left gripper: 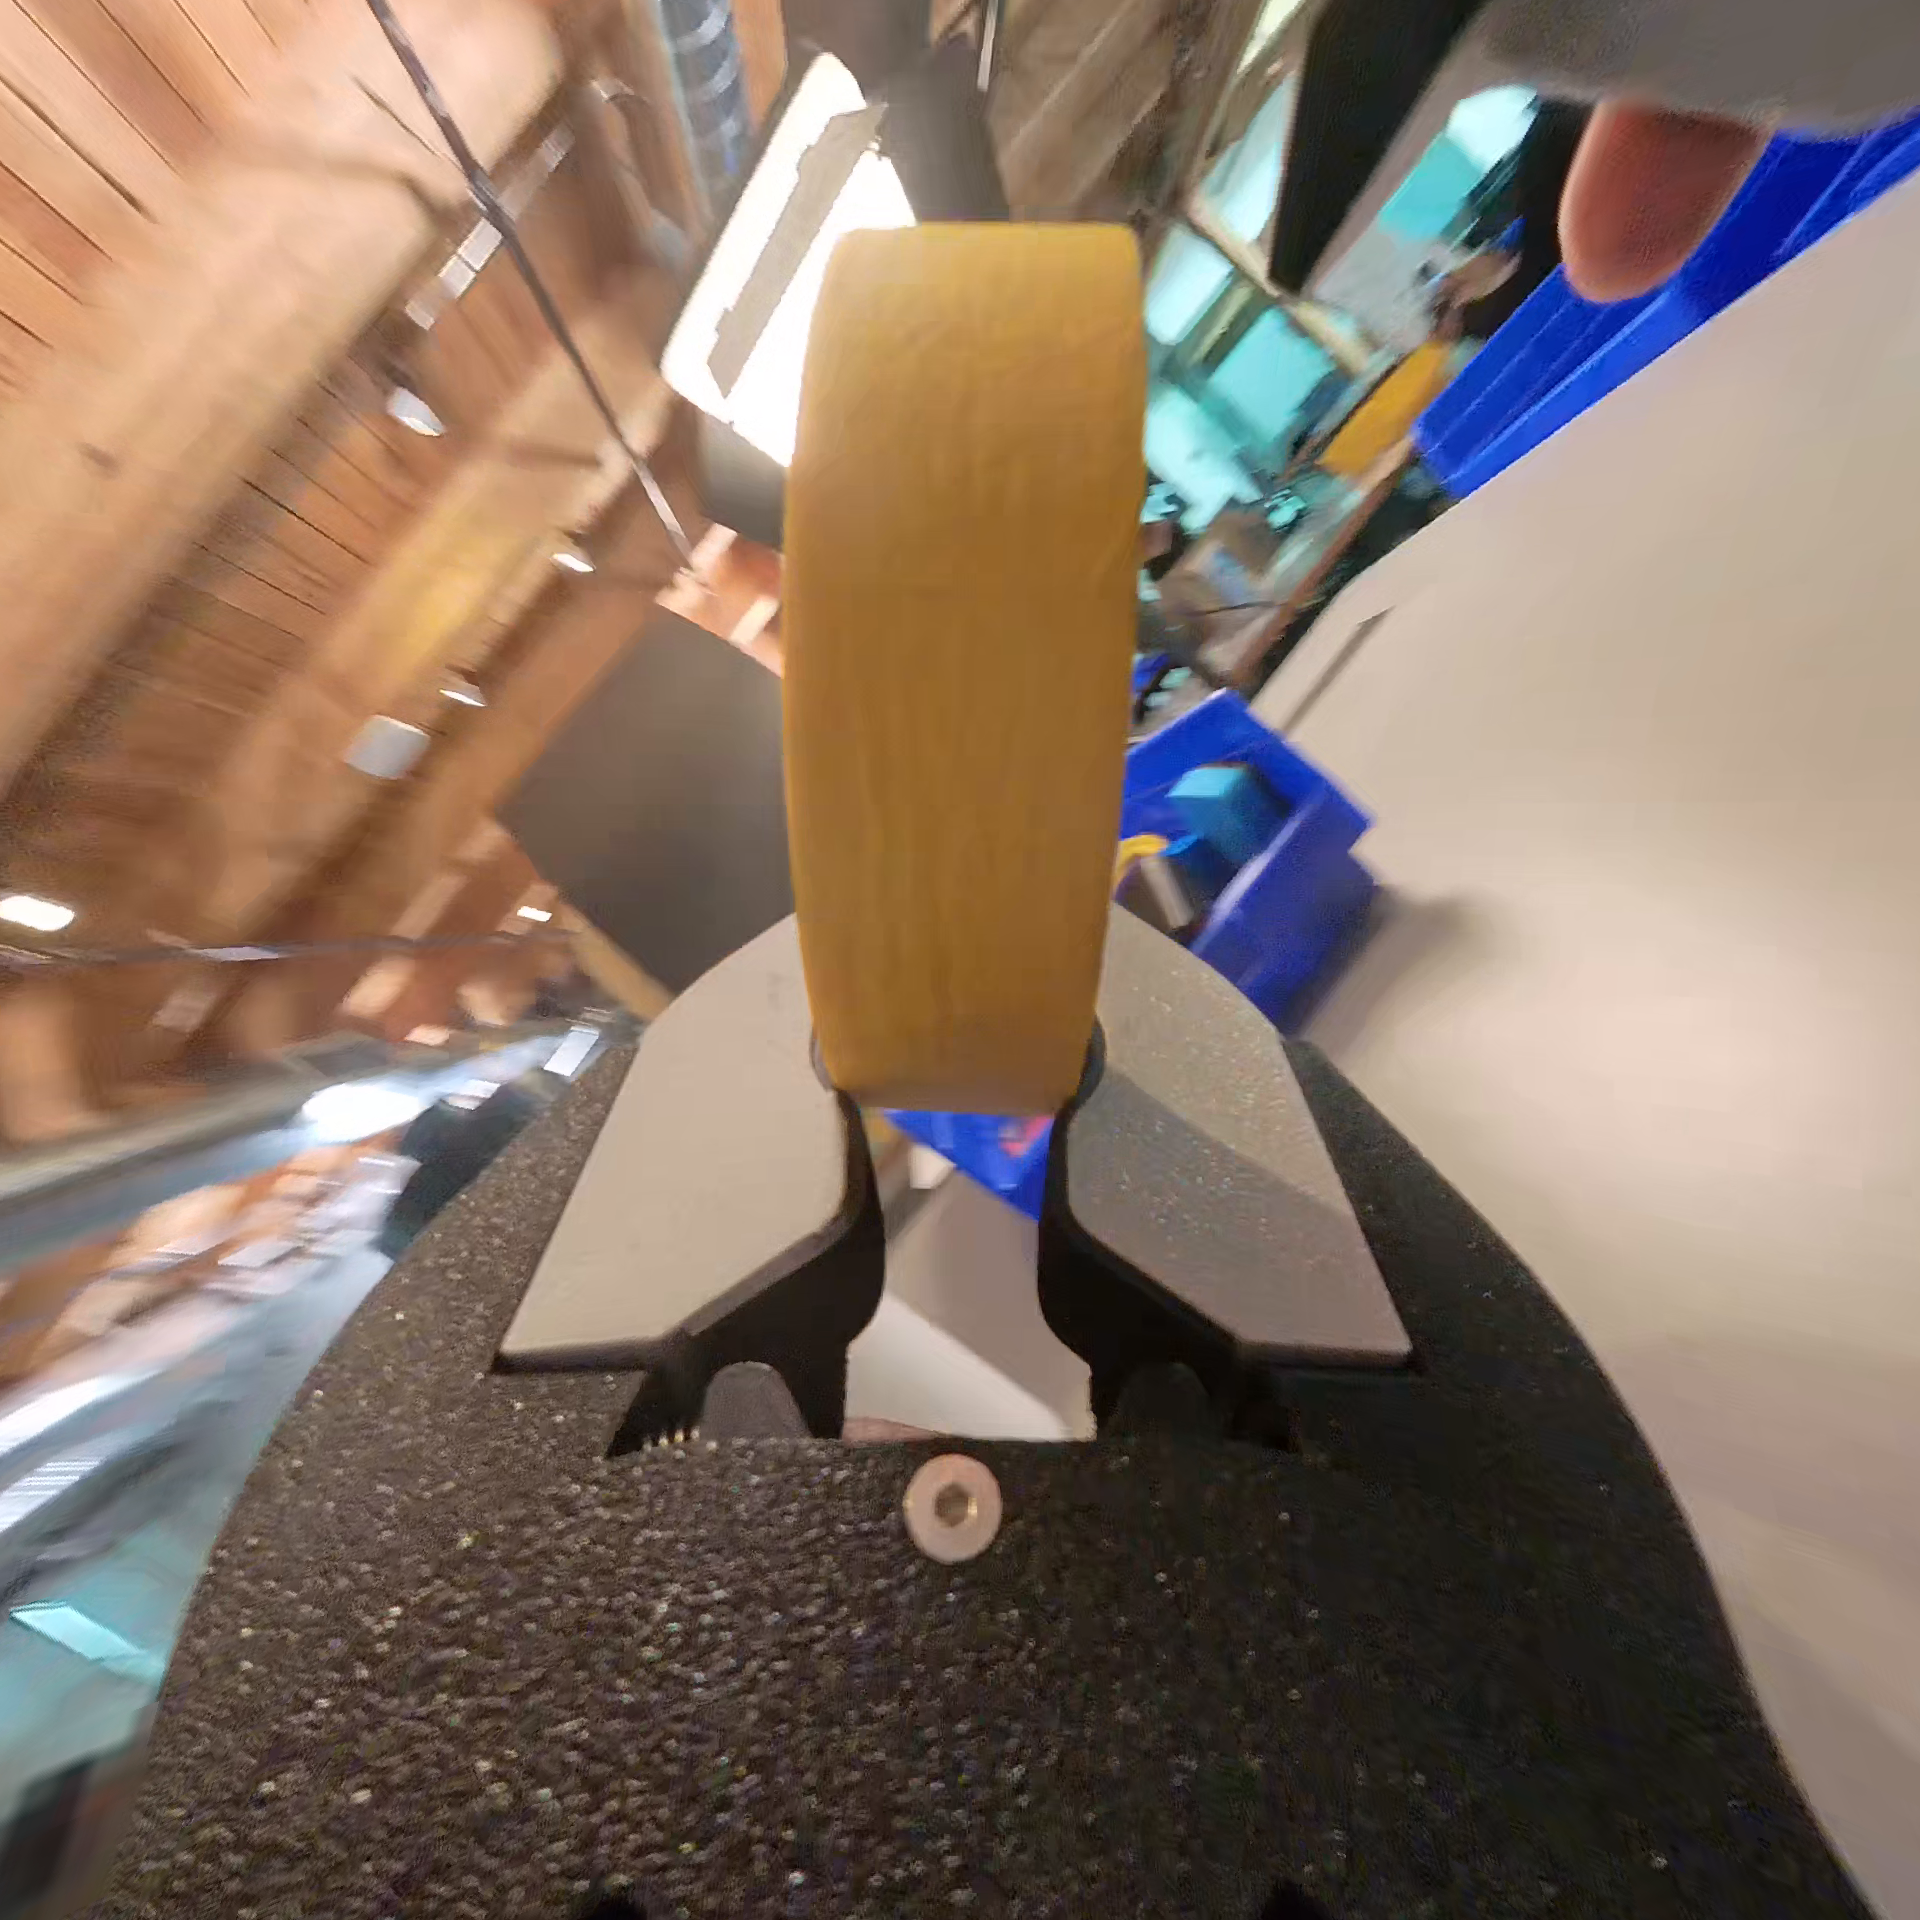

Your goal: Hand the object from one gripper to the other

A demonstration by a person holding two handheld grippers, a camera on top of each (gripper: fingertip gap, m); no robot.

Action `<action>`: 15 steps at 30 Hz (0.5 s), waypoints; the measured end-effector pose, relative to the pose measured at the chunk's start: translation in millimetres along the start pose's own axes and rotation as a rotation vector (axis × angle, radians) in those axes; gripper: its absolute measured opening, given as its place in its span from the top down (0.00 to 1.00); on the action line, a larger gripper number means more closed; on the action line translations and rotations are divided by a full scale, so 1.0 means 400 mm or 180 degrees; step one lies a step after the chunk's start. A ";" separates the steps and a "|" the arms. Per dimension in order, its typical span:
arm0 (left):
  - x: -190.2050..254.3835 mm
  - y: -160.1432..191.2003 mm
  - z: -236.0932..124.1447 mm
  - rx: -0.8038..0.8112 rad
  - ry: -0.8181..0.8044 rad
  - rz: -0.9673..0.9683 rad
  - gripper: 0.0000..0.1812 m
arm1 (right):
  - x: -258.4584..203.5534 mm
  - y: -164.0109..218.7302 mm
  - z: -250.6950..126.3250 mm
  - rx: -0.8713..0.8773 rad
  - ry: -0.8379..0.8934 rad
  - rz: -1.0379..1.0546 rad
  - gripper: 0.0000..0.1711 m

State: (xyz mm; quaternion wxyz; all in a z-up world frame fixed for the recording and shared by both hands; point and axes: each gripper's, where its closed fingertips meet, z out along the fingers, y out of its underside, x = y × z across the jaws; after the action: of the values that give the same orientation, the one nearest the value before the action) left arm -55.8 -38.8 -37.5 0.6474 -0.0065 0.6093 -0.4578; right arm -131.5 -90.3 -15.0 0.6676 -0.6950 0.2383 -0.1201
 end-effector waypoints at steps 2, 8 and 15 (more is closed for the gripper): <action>-0.014 -0.002 -0.005 0.0044 -0.0292 0.0571 0.82 | -0.015 0.001 0.014 0.0065 -0.0266 0.0420 0.65; -0.010 -0.050 -0.023 0.0351 -0.0652 0.1360 0.82 | -0.005 0.037 0.057 -0.0012 -0.0415 0.1155 0.58; 0.016 -0.055 -0.021 0.0511 -0.0343 0.1110 0.76 | 0.004 0.031 0.059 0.0098 -0.0422 0.1107 0.74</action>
State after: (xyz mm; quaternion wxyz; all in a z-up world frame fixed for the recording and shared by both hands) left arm -76.5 -50.9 -32.4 0.7470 0.1262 0.5273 -0.3848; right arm -120.8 -70.5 -29.4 0.7032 -0.6394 0.3086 0.0396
